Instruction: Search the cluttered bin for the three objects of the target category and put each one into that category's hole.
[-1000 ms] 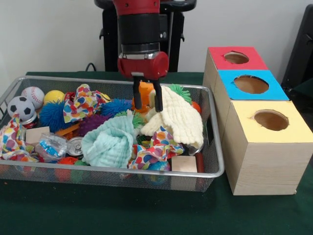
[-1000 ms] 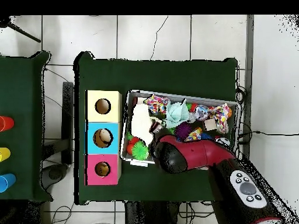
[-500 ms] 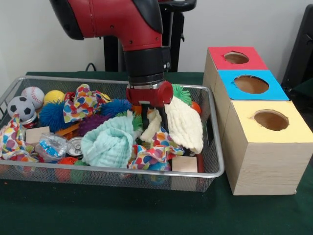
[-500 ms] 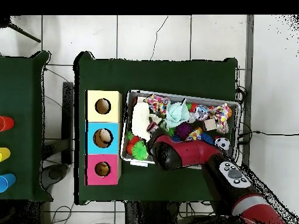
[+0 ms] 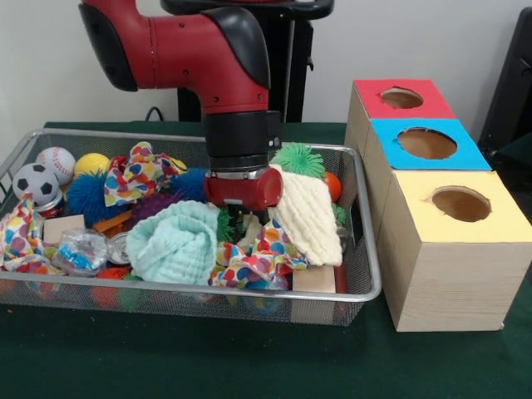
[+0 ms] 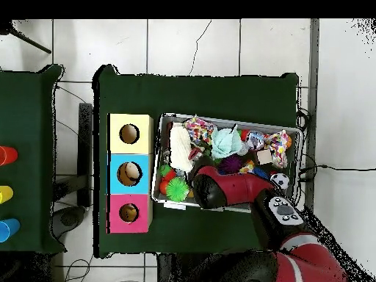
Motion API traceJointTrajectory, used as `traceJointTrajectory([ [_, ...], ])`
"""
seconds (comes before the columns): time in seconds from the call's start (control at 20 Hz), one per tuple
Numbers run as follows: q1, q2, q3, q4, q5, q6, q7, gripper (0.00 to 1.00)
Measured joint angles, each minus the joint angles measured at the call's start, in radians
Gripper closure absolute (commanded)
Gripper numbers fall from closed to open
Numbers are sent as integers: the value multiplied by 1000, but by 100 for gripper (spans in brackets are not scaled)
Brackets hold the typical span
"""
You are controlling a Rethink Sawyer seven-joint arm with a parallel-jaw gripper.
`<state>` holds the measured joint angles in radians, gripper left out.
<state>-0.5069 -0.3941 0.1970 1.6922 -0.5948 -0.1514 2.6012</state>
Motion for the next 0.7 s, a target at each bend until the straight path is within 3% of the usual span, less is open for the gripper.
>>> traceJointTrajectory([
  [0.1,11,4,-10,-9,0,0,0,0],
  [0.15,23,13,-23,-22,0,0,0,100],
  [0.7,45,36,-64,-54,6,-3,0,100],
])
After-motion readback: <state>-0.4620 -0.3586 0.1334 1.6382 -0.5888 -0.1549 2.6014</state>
